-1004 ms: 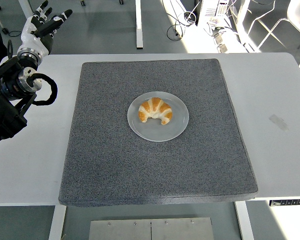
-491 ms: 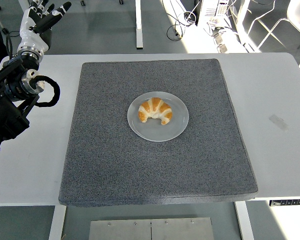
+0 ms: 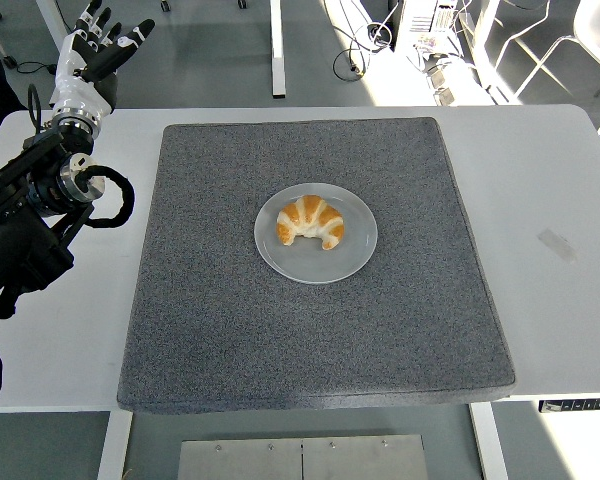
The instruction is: Place the bread on the plate
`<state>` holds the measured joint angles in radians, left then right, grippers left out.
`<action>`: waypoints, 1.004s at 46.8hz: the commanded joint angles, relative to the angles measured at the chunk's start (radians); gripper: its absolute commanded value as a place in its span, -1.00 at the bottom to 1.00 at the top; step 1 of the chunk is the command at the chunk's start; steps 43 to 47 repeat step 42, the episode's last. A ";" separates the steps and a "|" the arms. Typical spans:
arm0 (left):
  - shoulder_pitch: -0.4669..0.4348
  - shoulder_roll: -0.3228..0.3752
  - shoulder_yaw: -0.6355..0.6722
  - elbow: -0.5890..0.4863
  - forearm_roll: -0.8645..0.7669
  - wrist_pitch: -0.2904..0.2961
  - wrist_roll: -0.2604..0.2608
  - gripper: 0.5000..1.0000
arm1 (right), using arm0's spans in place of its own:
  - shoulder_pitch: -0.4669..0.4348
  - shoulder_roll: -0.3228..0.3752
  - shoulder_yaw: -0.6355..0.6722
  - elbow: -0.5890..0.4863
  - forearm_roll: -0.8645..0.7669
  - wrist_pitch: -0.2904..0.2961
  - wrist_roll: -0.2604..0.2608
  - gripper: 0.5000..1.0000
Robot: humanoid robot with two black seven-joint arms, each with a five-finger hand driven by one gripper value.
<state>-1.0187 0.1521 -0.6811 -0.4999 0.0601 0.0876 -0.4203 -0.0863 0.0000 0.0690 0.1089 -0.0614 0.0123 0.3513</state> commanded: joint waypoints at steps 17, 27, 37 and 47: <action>-0.008 0.012 -0.003 0.006 0.000 0.001 0.000 0.89 | 0.000 0.000 0.000 0.000 0.000 0.000 0.000 1.00; -0.009 0.006 -0.012 0.011 0.000 0.003 0.003 0.89 | 0.000 0.000 0.000 0.002 0.000 0.002 0.000 1.00; -0.001 0.009 -0.014 0.014 -0.002 0.001 0.003 0.89 | 0.000 0.000 -0.003 0.006 -0.003 0.008 0.000 1.00; 0.002 0.012 -0.017 0.014 -0.002 0.001 0.003 0.89 | 0.000 0.000 0.003 0.038 -0.002 0.008 0.000 1.00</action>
